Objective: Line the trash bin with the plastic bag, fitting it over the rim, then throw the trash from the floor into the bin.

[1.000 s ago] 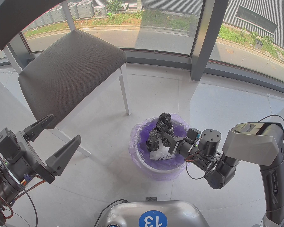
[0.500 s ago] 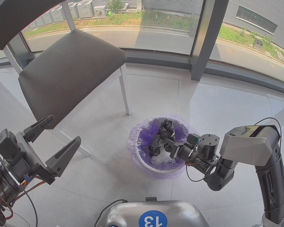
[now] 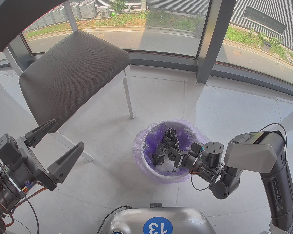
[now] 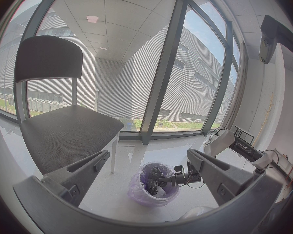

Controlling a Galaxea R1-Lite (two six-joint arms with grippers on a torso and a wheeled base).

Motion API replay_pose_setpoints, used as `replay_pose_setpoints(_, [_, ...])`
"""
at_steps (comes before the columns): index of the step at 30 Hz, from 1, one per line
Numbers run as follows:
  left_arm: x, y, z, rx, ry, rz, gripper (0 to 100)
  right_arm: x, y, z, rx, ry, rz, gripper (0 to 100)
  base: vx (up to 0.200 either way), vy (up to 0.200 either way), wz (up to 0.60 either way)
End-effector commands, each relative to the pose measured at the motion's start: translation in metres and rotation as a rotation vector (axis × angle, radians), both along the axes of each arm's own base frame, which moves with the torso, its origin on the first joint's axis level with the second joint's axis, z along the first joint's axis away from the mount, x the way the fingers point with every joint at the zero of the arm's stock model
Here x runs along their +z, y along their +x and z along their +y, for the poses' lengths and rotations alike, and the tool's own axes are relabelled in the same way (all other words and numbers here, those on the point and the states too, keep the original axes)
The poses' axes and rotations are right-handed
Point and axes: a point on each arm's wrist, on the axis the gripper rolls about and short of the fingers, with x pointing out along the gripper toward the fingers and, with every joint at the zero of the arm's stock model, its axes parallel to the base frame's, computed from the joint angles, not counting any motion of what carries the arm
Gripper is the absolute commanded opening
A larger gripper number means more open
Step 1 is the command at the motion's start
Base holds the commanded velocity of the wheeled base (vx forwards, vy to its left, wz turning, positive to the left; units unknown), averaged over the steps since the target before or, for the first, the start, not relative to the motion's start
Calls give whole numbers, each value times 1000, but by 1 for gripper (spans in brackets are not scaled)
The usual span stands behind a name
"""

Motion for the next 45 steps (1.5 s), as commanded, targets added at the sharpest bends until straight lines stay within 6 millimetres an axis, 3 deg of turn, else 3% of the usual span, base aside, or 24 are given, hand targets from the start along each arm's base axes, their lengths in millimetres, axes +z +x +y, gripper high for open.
replay_pose_setpoints(1, [0,0,0,-1,0,-1,100,-4,-1,2,7,1,-2,0,0,0,0])
replay_pose_setpoints(9, [-1,0,0,-1,2,3,100,1,-2,3,7,3,-14,0,0,0,0])
replay_pose_setpoints(19, [0,-1,0,-1,-1,-2,100,59,-19,-13,14,-81,-165,0,0,0,0])
replay_pose_setpoints(26, [1,-1,0,-1,-1,-5,100,82,-27,-17,15,-65,-208,0,0,0,0])
replay_pose_setpoints(45, [0,-1,0,-1,0,-3,100,101,-40,-10,42,-32,-232,0,0,0,0])
